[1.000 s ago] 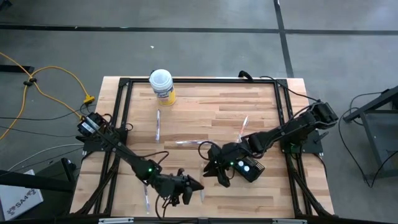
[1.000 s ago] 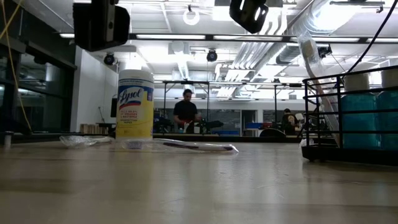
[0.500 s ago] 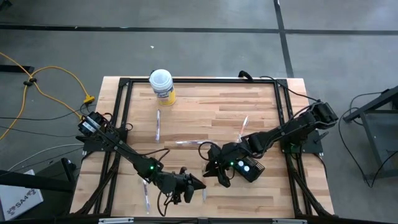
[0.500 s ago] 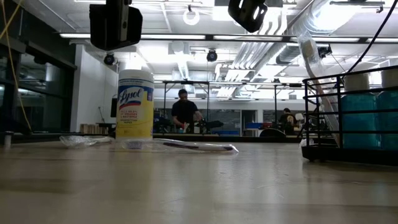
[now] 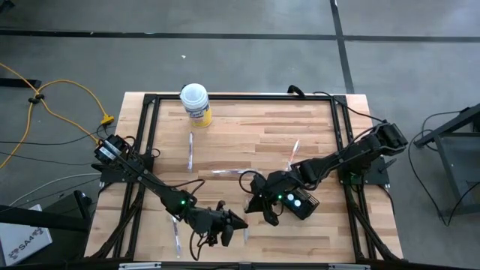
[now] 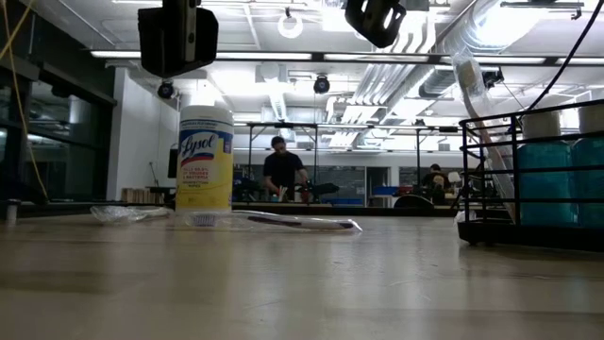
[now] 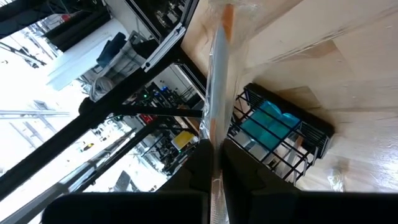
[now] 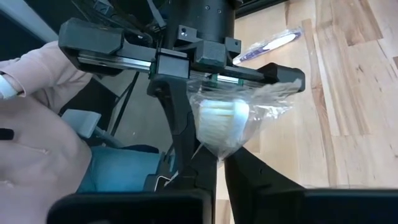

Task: Pick & Place toothbrushing station
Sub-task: Put the left orange toothbrush into the wire organizer

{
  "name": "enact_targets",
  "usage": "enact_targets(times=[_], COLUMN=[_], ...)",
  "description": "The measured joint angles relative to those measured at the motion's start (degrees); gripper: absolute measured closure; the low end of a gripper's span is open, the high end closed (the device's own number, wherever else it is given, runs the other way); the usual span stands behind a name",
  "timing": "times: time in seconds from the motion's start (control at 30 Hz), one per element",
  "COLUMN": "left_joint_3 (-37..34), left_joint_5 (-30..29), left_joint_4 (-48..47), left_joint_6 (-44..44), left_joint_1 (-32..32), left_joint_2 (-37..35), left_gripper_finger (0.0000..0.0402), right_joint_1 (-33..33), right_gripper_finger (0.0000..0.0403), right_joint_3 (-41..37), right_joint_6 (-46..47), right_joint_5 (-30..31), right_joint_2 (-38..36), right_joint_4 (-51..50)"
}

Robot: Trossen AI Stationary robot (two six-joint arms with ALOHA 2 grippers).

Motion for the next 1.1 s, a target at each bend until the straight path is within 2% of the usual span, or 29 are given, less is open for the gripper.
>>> enact_targets(times=[0.3,0.67,0.9,1.1], left_joint_3=[0.0,0.0,0.0,0.0], left_joint_5=[0.0,3.5,3.7,3.9], left_joint_4=[0.1,0.3,0.3,0.4], left_joint_6=[0.2,-6.4,-6.9,-7.0], left_joint_1=[0.0,0.1,0.1,0.1], left_joint_2=[0.0,0.0,0.0,0.0], left_gripper_finger=[0.0387,0.0336,0.0317,0.0278], right_joint_1=[0.0,0.1,0.0,0.0], right_gripper_finger=[0.0397,0.0399,0.0399,0.0399], right_joint_3=[0.0,0.0,0.0,0.0], right_joint_6=[0.0,0.0,0.0,0.0], right_joint_5=[-0.5,-0.8,-0.9,-0.8], right_joint_2=[0.0,0.0,0.0,0.0], right_joint_4=[0.3,0.4,0.3,0.2])
